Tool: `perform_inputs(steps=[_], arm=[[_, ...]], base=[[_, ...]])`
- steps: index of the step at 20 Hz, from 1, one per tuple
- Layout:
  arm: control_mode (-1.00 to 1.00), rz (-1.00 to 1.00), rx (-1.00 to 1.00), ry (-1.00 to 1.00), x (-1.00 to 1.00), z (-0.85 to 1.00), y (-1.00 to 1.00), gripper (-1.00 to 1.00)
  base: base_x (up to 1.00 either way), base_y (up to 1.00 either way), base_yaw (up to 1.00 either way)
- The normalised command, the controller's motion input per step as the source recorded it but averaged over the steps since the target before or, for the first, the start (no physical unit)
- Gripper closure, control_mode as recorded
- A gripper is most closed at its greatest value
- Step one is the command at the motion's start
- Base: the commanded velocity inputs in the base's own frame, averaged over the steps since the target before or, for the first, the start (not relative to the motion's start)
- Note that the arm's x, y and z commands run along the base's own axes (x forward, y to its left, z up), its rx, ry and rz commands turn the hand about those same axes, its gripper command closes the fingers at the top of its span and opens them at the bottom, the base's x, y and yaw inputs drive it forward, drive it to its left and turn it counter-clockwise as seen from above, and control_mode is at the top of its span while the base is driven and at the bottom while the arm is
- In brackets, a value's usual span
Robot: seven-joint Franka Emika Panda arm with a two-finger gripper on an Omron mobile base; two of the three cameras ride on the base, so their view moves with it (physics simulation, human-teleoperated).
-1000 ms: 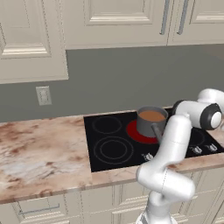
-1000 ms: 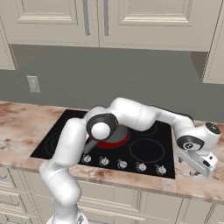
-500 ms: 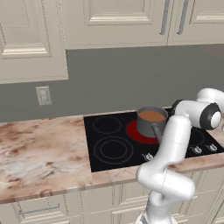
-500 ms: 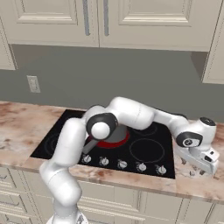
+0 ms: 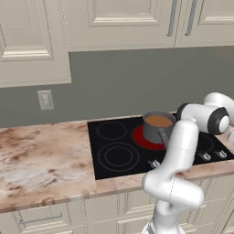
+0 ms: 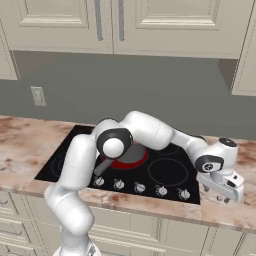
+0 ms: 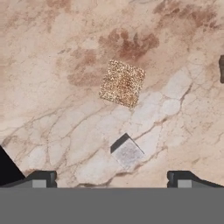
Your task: Pick up the sugar cube(s) and place them in the saucepan with hot chocolate.
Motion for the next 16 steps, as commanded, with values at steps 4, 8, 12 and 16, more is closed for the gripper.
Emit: perform_inputs(steps=[4,8,12,16], arm=[[-1.0,0.0,0.0,0.01,0.0,-0.04,-0.04,-1.0],[-1.0,0.0,0.0,0.0,0.01,0.0,-0.12,-1.0],[-1.0,0.0,0.0,0.0,0.13,0.0,-0.15,-1.0],[-1.0,0.0,0.0,0.0,0.11,0.0,-0.08,-1.0]], base=[[0.0,0.0,0.0],[0.0,0.0,0.0],[0.0,0.0,0.0],[0.0,0.0,0.0]])
